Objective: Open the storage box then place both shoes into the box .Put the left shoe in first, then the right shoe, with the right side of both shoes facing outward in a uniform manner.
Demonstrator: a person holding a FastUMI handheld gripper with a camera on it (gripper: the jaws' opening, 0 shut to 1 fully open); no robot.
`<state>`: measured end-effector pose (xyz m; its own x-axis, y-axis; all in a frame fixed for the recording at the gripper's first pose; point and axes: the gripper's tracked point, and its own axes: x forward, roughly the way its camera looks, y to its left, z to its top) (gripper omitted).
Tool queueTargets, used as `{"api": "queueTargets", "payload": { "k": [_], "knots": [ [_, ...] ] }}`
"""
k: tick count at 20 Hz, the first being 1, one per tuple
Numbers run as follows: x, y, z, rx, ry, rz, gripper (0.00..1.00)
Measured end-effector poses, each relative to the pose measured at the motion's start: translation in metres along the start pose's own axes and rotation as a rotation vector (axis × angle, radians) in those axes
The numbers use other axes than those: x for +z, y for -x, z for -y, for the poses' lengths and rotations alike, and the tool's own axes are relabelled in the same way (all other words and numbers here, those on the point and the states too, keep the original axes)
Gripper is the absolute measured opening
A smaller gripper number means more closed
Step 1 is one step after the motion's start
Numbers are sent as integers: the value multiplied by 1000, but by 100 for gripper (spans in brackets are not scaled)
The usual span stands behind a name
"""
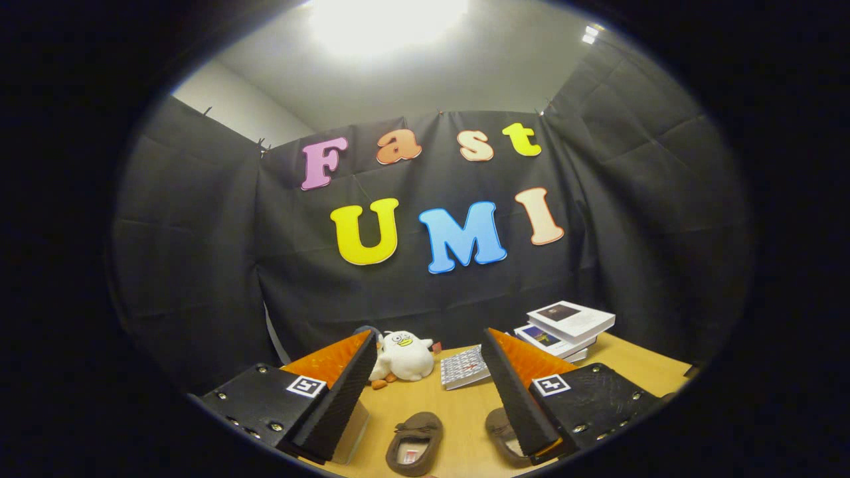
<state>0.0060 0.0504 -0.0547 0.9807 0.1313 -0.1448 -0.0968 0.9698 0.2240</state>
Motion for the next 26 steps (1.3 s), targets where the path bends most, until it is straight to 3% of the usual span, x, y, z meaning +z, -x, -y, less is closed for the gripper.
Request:
{"api": "queueTargets", "payload": {
  "k": [9,16,26],
  "knots": [
    [-69,-7,-37,94,-309,-206,99],
    [-131,-9,-66,136,-623,-362,96],
    [-194,-3,-122,252,-926,-572,96]
  ]
}}
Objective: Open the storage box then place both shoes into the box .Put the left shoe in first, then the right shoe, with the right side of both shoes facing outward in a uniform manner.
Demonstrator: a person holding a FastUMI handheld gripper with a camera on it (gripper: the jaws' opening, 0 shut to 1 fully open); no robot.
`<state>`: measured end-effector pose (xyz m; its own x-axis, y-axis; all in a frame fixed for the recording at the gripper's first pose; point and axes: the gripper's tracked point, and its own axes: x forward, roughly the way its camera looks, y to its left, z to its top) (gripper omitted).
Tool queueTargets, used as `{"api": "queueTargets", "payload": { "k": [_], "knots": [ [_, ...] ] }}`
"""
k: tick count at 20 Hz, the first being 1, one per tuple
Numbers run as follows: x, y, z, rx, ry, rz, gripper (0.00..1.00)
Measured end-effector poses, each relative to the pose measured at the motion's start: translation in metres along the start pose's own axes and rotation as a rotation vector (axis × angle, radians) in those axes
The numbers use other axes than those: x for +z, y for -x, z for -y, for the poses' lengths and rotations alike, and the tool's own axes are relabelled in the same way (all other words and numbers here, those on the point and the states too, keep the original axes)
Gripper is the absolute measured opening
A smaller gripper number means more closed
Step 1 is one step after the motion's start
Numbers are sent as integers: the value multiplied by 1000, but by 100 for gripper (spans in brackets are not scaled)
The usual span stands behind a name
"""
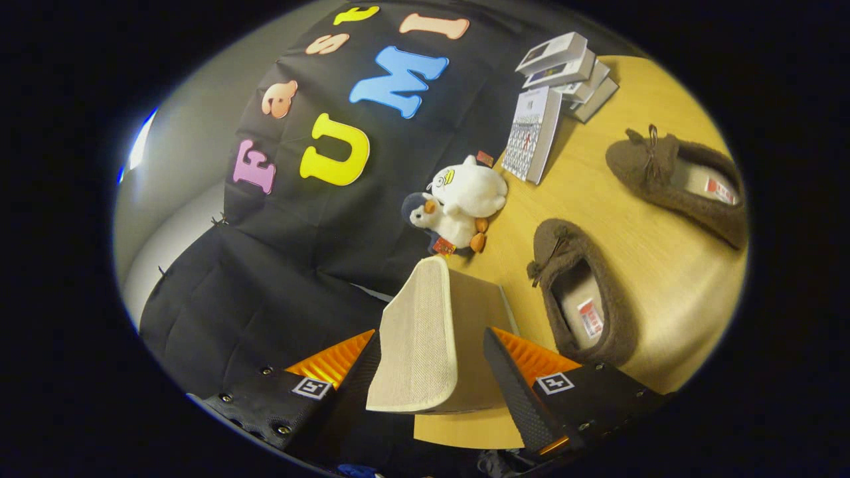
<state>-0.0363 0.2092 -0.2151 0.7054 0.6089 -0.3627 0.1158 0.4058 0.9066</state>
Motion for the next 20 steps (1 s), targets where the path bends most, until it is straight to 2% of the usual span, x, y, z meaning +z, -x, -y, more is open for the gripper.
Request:
{"api": "queueTargets", "payload": {
  "k": [5,12,14,15,17,18,20],
  "knots": [
    [-23,-13,5,41,-159,-60,96],
    [-44,-30,6,75,-270,-106,94],
    [-52,-33,7,71,-280,-134,84],
    [-52,-35,9,64,-277,-139,84],
    [-46,-38,5,73,-294,-118,47],
    [-50,-36,4,74,-276,-126,40],
    [-50,-38,7,62,-241,-129,40]
  ]
}}
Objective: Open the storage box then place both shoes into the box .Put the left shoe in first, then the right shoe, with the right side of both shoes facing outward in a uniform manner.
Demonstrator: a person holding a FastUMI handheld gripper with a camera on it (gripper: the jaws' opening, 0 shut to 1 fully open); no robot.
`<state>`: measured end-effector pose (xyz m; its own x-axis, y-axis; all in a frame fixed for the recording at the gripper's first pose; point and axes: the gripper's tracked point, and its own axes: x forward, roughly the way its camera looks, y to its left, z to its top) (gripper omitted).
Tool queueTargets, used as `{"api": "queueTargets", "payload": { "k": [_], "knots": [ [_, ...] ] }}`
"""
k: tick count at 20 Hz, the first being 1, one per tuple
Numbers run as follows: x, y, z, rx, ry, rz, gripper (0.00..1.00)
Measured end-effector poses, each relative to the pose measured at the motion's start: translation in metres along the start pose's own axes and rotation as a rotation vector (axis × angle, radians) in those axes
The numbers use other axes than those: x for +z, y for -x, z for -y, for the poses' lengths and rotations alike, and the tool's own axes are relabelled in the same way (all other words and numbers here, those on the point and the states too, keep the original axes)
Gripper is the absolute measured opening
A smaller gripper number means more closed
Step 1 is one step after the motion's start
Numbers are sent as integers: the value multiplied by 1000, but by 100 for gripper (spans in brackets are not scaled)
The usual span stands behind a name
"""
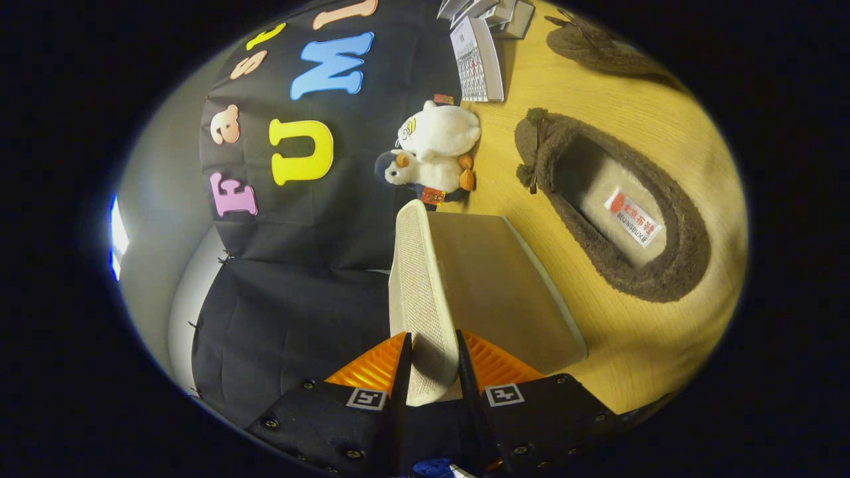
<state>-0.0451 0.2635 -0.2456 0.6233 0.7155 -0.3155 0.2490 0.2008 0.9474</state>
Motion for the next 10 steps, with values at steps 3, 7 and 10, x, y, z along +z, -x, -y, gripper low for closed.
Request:
{"api": "queueTargets", "payload": {
  "k": [3,7,10],
  "knots": [
    [10,4,-14,34,26,41,5],
    [4,6,-26,38,98,11,3],
    [-2,10,-50,71,157,-16,1]
  ]
}}
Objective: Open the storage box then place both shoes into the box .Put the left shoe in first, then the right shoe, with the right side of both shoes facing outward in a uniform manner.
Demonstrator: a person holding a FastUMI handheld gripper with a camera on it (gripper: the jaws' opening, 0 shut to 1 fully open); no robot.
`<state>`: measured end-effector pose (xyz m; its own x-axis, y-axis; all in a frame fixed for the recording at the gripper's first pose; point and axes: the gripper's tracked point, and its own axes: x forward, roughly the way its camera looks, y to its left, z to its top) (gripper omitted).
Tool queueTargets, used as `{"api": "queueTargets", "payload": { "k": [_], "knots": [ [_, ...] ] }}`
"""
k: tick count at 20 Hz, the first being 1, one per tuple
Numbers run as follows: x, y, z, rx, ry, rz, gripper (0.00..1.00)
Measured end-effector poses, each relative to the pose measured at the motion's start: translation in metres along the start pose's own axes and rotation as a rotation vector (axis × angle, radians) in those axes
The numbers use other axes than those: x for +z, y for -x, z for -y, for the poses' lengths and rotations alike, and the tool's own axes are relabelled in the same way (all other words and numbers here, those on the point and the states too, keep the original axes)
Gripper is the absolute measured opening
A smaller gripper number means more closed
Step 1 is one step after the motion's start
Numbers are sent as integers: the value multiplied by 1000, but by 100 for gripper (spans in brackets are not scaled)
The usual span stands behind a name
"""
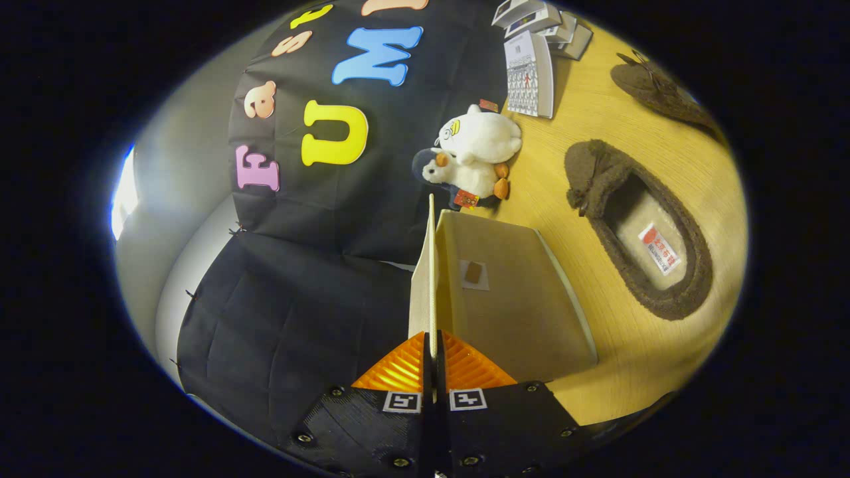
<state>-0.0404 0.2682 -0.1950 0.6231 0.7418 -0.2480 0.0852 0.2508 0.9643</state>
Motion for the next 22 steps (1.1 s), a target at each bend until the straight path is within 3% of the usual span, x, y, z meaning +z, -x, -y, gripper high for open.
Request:
{"api": "queueTargets", "payload": {
  "k": [11,22],
  "knots": [
    [-11,-27,-106,50,212,-45,3],
    [-84,-93,-170,66,395,-97,5]
  ]
}}
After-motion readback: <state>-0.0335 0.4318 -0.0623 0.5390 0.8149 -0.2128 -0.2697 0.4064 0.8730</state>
